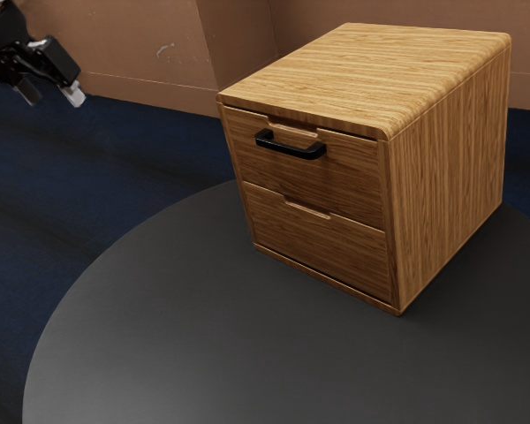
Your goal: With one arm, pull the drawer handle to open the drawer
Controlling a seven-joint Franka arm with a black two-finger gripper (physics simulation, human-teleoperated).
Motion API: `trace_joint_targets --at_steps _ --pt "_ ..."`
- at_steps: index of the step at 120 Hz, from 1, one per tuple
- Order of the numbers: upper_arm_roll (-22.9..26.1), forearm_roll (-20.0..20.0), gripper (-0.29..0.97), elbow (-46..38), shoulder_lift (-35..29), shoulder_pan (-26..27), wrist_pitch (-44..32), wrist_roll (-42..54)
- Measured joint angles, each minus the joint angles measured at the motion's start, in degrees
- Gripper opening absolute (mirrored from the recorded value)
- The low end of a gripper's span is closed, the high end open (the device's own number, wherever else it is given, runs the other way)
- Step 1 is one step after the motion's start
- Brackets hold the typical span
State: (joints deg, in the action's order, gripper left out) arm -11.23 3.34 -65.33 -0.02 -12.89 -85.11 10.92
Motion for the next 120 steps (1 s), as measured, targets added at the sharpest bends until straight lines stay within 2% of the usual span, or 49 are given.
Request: trace_joint_targets --at_steps 8,26,49,61,70,82,88,120 --pt "0.7 -0.3 0.66 1.4 -0.7 -0.3 0.9 -0.3" --pt "6.0 -0.4 0.66 1.8 -0.5 -4.9 3.3 0.1" --pt "13.3 0.8 0.66 0.7 0.6 -9.9 3.9 13.0" --pt "15.8 1.1 0.66 -2.4 -0.6 -10.5 5.0 18.9" --pt "16.6 1.3 0.66 -9.4 -3.5 -8.7 3.9 22.7" --pt "17.5 1.3 0.66 -16.5 -6.0 1.3 0.5 27.2" --pt "18.2 0.6 0.66 -17.3 -5.9 3.9 -1.1 29.2" --pt "20.8 -5.0 0.66 -16.9 -3.5 2.9 -10.2 38.6"
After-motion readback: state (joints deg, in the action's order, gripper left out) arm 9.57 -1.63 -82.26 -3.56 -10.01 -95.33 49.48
